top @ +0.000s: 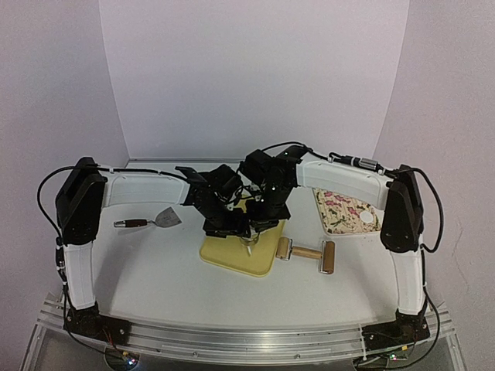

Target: Roll out the dumpling wrappers from the dough

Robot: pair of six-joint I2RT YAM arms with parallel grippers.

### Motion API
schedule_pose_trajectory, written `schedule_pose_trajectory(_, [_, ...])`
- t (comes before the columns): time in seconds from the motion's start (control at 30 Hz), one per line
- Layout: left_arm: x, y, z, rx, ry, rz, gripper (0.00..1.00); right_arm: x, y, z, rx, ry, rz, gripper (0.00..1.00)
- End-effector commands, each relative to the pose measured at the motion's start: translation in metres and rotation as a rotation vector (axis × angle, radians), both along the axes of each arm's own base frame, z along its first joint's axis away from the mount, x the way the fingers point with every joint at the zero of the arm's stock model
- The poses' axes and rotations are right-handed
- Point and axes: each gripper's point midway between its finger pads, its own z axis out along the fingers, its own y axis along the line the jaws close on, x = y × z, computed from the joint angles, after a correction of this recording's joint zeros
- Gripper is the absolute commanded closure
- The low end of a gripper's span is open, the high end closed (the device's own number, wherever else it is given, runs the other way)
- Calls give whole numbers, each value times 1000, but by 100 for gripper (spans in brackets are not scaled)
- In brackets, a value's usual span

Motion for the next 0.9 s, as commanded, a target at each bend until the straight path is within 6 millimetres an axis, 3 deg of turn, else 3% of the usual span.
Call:
schedule_pose_trajectory(0.0, [-4,4,-4,71,-2,-13,26,4,10,9,33,-16,-18,100])
schedule_pose_trajectory(0.1, [-6,3,0,61,-14,-21,25,1,8,7,26,-9,-25,100])
schedule_pose_trajectory(0.3, [-8,-9,43,-109,-114,-70,18,-1,2,-4,-4,5,-43,100])
schedule_pose_trajectory(0.4, [-15,-5,64,-179,-169,-99,15,0,0,-2,-5,1,-52,100])
schedule_pose_trajectory(0.57, [-26,12,114,-288,-301,-123,7,9,-15,-3,-28,1,-92,100])
schedule_pose_trajectory(0.73, [-29,31,160,-385,-381,-90,1,29,-40,-4,-58,-15,-139,100])
schedule_pose_trajectory(0.8, [-17,47,165,-402,-359,-21,0,41,-58,-4,-79,-26,-173,100])
schedule_pose_trajectory(0.87, [7,74,154,-386,-294,76,1,51,-76,-2,-94,-38,-193,100])
